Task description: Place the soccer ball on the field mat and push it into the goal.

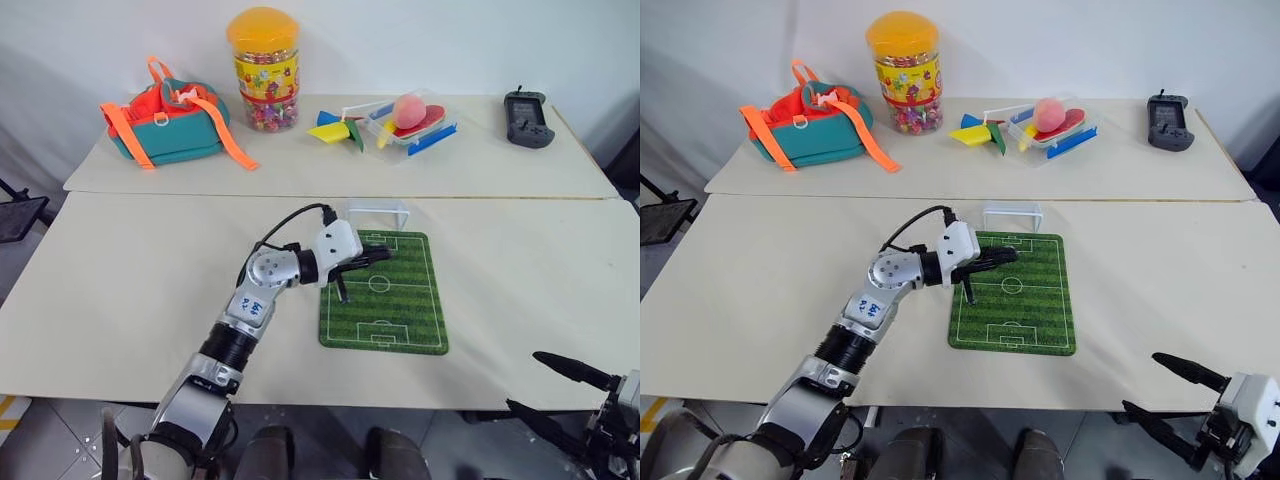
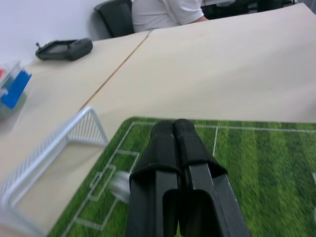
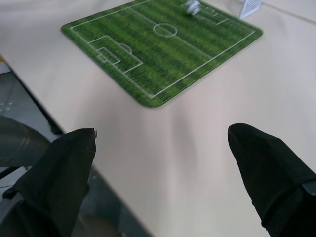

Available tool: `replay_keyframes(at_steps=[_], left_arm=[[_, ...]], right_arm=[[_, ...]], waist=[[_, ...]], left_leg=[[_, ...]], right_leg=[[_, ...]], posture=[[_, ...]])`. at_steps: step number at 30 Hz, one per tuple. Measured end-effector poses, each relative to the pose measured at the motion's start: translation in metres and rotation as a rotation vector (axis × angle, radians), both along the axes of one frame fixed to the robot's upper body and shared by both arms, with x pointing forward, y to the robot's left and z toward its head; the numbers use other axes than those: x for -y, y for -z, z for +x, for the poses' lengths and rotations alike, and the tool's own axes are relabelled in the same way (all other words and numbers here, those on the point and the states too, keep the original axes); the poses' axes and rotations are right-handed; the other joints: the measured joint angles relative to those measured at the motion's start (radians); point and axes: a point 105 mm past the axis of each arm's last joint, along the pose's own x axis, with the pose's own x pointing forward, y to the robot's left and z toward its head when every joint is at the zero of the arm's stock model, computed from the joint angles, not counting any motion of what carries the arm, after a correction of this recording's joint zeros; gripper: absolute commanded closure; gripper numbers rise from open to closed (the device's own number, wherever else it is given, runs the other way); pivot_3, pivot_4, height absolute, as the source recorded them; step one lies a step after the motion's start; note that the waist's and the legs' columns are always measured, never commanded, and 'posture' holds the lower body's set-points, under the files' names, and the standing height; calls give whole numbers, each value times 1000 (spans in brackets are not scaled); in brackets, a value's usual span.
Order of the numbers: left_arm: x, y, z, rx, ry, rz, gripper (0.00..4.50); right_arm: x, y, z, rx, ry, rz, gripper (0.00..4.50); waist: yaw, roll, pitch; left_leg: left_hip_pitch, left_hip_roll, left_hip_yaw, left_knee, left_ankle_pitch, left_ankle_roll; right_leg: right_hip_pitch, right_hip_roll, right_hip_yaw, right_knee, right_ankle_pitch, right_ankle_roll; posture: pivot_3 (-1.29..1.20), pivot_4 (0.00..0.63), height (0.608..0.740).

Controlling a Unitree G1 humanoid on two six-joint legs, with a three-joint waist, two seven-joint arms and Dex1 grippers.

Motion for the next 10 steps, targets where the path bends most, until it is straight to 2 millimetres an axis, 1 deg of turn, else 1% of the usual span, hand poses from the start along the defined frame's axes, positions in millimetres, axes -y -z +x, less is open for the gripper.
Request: replay_keyframes(at_steps=[6, 7, 10], left_arm=[[-12, 12, -17, -159, 60, 24, 4481], [-19, 16, -23, -206, 73, 31, 4481], [-32, 27, -33, -286, 109, 31, 4481]], right_arm=[[1, 3, 10, 8, -4, 10, 0], [1, 2, 16, 17, -15, 8, 0], [4, 1, 21, 24, -13, -1, 0]], waist=[[3, 0, 0], [1, 0, 0], [-3, 1, 0]], left_leg=[[0, 0, 0, 1, 0, 0], [0, 0, 0, 1, 0, 0], [1, 0, 1, 1, 0, 0]], right_leg=[[0, 0, 0, 0, 0, 0], [0, 0, 0, 0, 0, 0], [0, 0, 1, 2, 0, 0]], posture=[[0, 150, 740], [0, 150, 740], [0, 150, 740]])
